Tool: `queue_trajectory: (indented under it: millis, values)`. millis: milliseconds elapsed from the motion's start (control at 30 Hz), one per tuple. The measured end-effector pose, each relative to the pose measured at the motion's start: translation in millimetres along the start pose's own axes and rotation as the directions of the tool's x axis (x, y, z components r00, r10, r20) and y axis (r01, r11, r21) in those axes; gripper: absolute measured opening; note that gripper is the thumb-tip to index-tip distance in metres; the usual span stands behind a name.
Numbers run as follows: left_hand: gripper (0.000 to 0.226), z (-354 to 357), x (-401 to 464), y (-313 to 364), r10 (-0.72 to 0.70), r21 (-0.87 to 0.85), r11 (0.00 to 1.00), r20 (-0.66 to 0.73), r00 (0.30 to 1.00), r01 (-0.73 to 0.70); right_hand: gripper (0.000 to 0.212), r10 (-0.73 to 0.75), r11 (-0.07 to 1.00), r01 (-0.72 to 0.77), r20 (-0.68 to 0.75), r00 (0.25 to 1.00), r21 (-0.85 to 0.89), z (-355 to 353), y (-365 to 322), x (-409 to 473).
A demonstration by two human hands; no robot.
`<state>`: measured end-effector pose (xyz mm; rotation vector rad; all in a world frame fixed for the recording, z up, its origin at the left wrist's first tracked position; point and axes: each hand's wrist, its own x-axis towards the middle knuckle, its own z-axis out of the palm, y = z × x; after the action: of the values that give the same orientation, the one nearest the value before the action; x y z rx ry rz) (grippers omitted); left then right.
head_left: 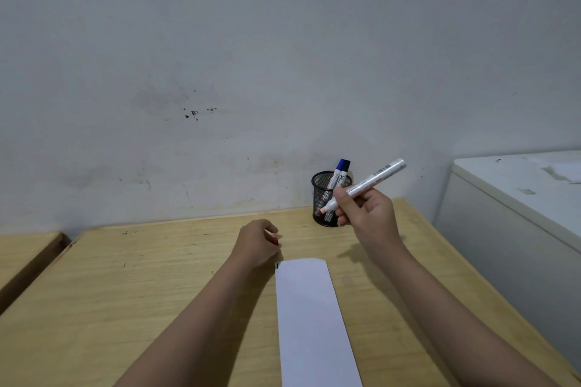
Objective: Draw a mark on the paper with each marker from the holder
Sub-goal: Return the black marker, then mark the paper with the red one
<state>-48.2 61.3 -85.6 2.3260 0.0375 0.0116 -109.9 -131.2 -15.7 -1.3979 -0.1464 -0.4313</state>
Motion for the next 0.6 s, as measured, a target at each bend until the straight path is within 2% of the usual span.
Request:
queue_trajectory:
  millis: [100, 267, 333, 400, 467, 600]
  values:
    - [0.045, -2, -5, -6, -0.027, -0.106, 0.994, 0.002, 1.0, 0.027, 0.013, 0.007, 1.0, -0.007, 0.002, 1.0, -0.003, 3, 1, -3]
    - [0.023, -10, -25, -11, -0.016, -0.228, 0.974, -0.126, 0.992, -0.014, 0.018, 0.027, 0.999, -0.026, 0.007, 1.0, -0.022, 8, 6, -6]
    - [0.016, -11, -38, -12, 0.017, -0.225, 0.974, -0.11, 0.994, -0.042, 0.017, 0.065, 0.998, -0.065, 0.007, 0.998, -0.023, 12, 11, -7]
    - [0.021, -11, -50, -14, 0.056, -0.173, 0.983, -0.031, 0.998, -0.061, 0.013, 0.12, 0.993, -0.12, 0.006, 0.993, 0.014, 19, 18, -7]
    - [0.037, -9, -57, -18, 0.069, -0.054, 0.996, 0.047, 0.996, -0.067, 0.011, 0.191, 0.981, -0.191, 0.007, 0.982, 0.029, 26, 27, -8]
    - [0.05, -5, -62, -22, 0.073, 0.167, 0.983, 0.06, 0.996, -0.082, 0.018, 0.315, 0.949, -0.315, 0.017, 0.949, -0.017, 40, 52, -11]
